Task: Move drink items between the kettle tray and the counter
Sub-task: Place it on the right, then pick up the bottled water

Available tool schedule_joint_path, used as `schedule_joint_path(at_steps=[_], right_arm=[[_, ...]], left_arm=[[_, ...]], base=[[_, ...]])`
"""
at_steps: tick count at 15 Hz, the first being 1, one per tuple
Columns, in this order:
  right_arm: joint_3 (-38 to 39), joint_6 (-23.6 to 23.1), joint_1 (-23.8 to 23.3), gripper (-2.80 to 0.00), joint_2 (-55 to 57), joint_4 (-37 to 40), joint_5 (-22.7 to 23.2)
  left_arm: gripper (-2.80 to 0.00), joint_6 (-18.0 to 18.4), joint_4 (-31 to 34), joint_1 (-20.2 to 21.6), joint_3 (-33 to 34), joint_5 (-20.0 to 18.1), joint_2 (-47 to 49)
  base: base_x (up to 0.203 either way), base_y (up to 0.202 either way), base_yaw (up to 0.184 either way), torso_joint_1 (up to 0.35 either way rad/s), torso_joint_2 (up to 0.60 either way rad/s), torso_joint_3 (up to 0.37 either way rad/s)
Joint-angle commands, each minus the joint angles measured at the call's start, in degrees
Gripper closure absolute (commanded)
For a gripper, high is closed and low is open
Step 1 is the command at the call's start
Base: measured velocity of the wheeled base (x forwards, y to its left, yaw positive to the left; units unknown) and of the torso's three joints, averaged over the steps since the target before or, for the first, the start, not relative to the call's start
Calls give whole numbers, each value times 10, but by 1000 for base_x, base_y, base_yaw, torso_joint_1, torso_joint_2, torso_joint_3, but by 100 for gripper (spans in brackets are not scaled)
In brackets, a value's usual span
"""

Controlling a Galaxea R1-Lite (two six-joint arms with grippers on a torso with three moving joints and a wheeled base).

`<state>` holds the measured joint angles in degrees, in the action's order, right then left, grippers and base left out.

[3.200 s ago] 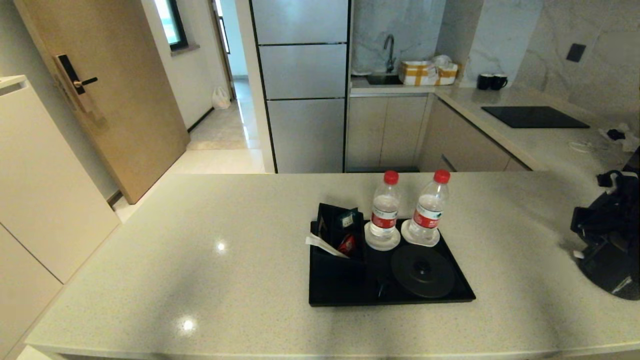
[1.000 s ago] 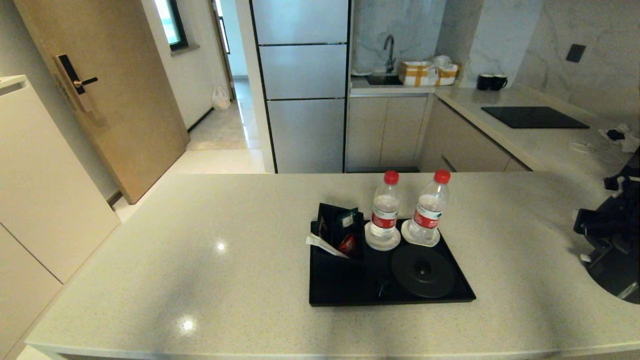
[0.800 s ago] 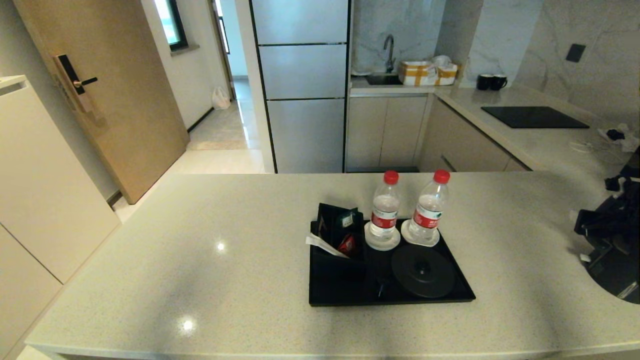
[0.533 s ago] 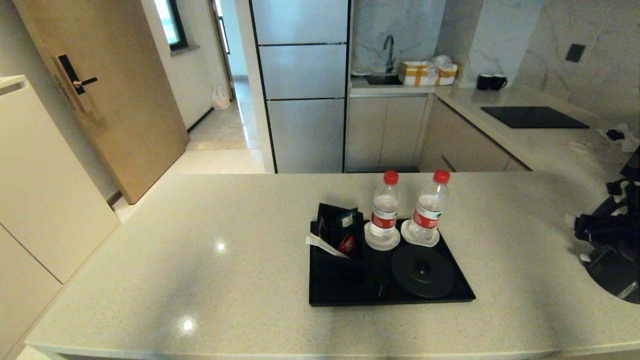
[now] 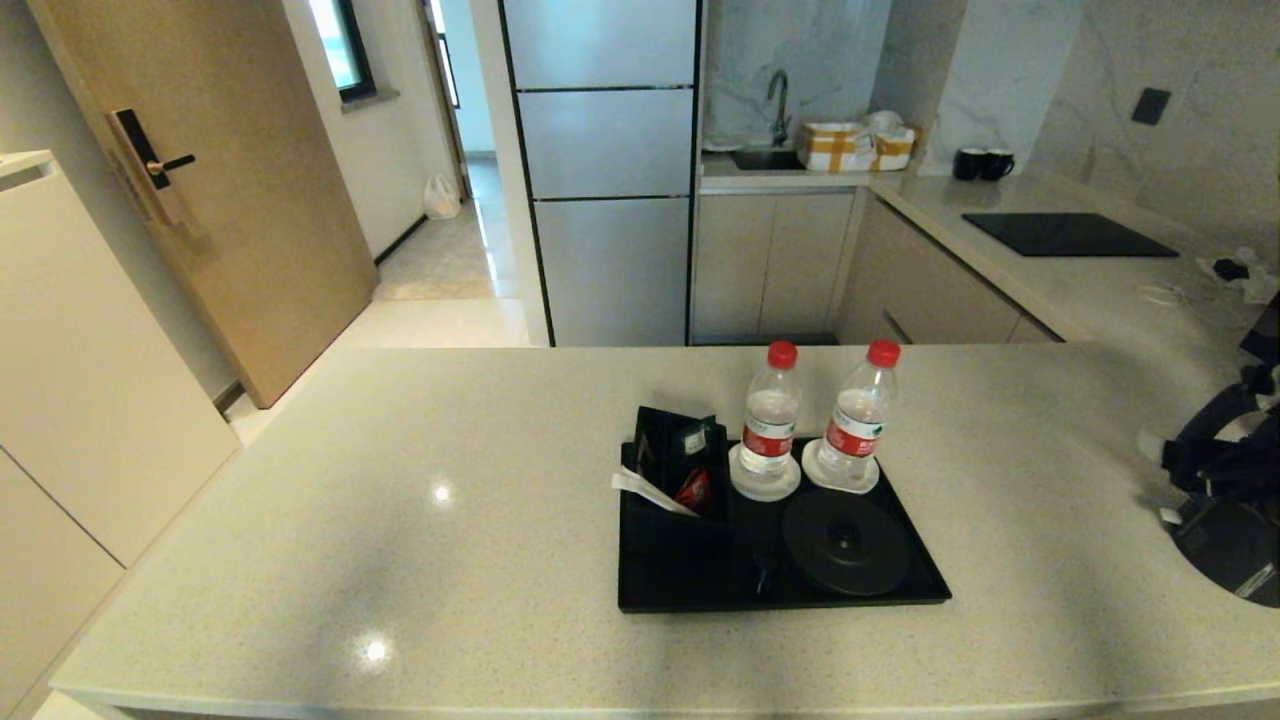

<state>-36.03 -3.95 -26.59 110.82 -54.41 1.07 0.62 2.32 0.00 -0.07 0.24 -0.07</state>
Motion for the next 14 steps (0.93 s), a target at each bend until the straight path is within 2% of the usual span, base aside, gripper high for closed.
schedule_joint_path(at_steps=[1, 6, 8, 9, 10, 12, 13, 14], right_arm=[[32, -1, 0, -280, -47, -3, 9], [111, -2, 0, -280, -196, 19, 43], [123, -4, 0, -280, -298, 86, 69], [119, -5, 0, -280, -357, 147, 84], [106, -7, 0, 0, -415, 232, 103], [45, -10, 0, 0, -512, 494, 166], [9, -12, 0, 0, -548, 578, 197], [-20, -16, 0, 0, -567, 619, 216]], left_arm=[[0, 0, 0, 0, 0, 0, 1], [0, 0, 1, 0, 0, 0, 1], [0, 0, 0, 0, 0, 0, 1], [0, 0, 0, 0, 0, 0, 1], [0, 0, 0, 0, 1, 0, 1], [0, 0, 0, 0, 0, 0, 1], [0, 0, 0, 0, 1, 0, 1], [0, 0, 0, 0, 1, 0, 1]], base=[[0, 0, 0, 0, 0, 0], [0, 0, 0, 0, 0, 0], [0, 0, 0, 0, 0, 0], [0, 0, 0, 0, 0, 0], [0, 0, 0, 0, 0, 0], [0, 0, 0, 0, 0, 0], [0, 0, 0, 0, 0, 0], [0, 0, 0, 0, 0, 0]])
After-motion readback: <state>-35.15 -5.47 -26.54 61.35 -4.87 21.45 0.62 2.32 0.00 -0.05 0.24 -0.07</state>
